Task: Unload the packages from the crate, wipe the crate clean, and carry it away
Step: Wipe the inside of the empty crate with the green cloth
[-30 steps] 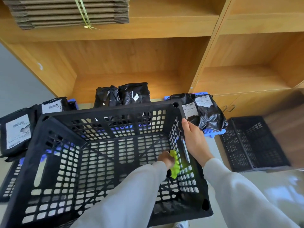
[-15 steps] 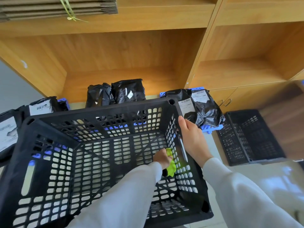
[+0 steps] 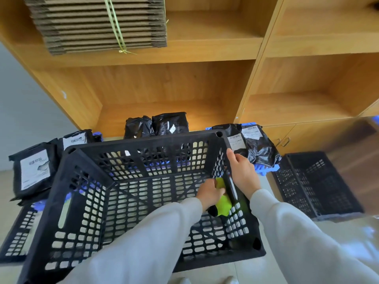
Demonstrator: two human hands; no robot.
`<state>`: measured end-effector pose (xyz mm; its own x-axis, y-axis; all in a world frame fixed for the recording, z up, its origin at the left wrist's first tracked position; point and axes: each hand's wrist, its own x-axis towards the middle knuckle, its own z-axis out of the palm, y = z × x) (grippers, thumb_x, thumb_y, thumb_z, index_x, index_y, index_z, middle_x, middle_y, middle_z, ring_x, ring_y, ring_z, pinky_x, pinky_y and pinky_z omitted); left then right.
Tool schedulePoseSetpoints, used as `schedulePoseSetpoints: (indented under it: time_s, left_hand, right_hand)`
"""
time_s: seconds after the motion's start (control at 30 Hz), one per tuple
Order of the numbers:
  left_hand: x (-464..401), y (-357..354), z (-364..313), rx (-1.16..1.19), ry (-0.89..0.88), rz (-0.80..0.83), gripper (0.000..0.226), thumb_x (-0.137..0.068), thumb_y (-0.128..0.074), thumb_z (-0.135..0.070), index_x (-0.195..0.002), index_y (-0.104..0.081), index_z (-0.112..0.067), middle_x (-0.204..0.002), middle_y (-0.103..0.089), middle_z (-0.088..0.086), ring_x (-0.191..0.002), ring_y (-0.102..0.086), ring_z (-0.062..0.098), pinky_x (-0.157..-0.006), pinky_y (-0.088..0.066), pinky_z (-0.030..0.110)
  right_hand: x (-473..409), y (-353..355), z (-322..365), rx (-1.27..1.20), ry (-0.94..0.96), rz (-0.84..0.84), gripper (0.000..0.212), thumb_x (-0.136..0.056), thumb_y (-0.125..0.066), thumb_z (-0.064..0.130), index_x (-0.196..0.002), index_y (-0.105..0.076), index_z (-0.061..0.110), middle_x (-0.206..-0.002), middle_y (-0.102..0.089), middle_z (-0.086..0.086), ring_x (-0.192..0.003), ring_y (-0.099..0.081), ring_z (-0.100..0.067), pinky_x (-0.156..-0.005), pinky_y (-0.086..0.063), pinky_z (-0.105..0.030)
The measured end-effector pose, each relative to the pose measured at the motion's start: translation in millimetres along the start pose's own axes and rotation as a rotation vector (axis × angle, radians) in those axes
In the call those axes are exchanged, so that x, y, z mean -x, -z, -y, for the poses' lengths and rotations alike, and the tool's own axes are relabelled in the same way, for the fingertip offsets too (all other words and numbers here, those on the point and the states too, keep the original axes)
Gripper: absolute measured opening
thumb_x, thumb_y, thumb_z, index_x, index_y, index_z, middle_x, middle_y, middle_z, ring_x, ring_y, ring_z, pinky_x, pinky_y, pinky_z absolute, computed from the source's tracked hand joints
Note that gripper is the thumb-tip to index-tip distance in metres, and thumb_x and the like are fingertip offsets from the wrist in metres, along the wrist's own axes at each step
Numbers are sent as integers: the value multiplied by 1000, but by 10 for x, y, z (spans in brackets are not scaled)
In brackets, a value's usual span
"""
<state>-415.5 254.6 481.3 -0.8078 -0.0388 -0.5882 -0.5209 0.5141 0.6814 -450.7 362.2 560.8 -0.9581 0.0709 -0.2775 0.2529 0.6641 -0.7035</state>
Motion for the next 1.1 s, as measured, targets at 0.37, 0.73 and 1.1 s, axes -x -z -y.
schedulePoseSetpoints:
  time_s: [0.37,0.73,1.1]
  left_hand:
    - [218,407,-461,32,-103,1,28,-96,-61,-32,-105,-64,-6,-89,-59,6,-84,-59,24,-69,-46,33]
    - [-217,219,-199,-154,31,-22,26,-100,-55,-23,-116,-63,-4,-121,-66,16,-114,-62,35,-87,-49,37]
    - [-814,-69,163,-216,133,-28,33,-102,-56,-25,-126,-58,-3,-129,-62,16,-123,-57,34,-101,-47,38]
  right_hand:
    - [59,24,66,31,-67,7,67,-90,-25,78,-101,-64,24,-108,-65,-10,-107,-57,-35,-98,-46,-52]
    - [14,7,35,54,-20,12,43,-101,-28,60,-89,-55,28,-94,-62,-5,-100,-58,-35,-88,-47,-46]
    - [-122,-52,-74,21,-23,14,60,-96,-23,74,-95,-59,26,-89,-65,-3,-93,-61,-29,-86,-48,-45]
